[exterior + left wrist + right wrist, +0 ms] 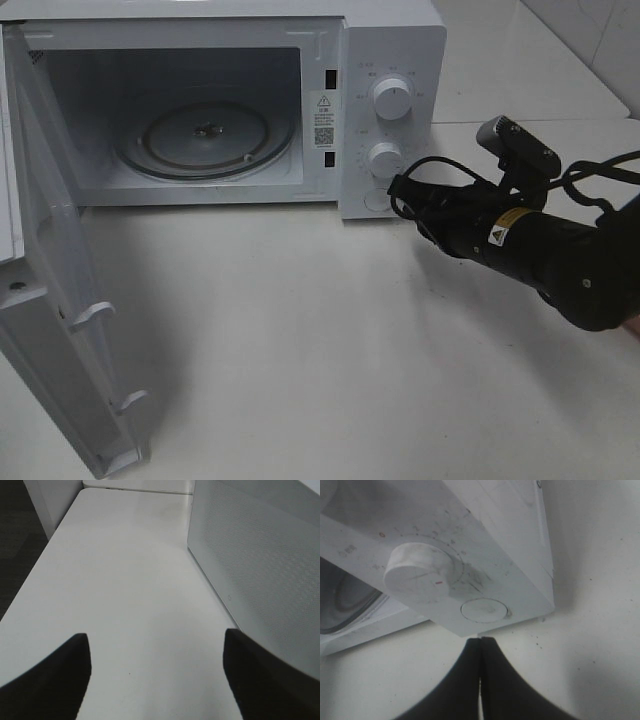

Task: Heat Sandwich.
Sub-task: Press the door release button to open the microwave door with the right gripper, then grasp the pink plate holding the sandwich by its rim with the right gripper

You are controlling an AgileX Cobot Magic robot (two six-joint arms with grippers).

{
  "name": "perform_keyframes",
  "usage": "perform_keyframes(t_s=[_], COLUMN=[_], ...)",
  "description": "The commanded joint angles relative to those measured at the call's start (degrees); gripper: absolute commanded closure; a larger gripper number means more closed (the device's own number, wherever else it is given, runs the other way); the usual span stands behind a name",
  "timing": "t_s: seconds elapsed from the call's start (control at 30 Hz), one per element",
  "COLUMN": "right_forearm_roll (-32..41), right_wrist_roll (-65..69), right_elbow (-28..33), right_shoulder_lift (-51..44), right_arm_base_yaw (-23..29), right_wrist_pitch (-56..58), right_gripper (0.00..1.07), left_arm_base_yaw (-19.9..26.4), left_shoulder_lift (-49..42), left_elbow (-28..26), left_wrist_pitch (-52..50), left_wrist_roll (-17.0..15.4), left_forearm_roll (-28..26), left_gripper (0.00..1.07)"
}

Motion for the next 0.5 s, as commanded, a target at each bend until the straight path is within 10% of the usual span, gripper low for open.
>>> perform_keyframes(t_s=[0.03,0.5], right_forearm_roll=[-1.1,-1.1], right_wrist_roll=[-2.4,-16.0], right_elbow=[3.0,4.8], right_shoulder_lift=[-3.8,-19.8], right_arm_base_yaw=[-0.1,-0.1], right_wrist_pitch=[0.3,22.9], right_gripper=[1.07,0.97], left_arm_base_yaw=[-0.4,-0.4], left_shoulder_lift=[-0.2,-0.2], left_elbow=[0.2,0.2], left_wrist_pitch=[-0.7,-0.7], left_wrist_roll=[0.1,0.1], left_forearm_roll=[0.0,0.0], left_gripper=[0.36,0.36])
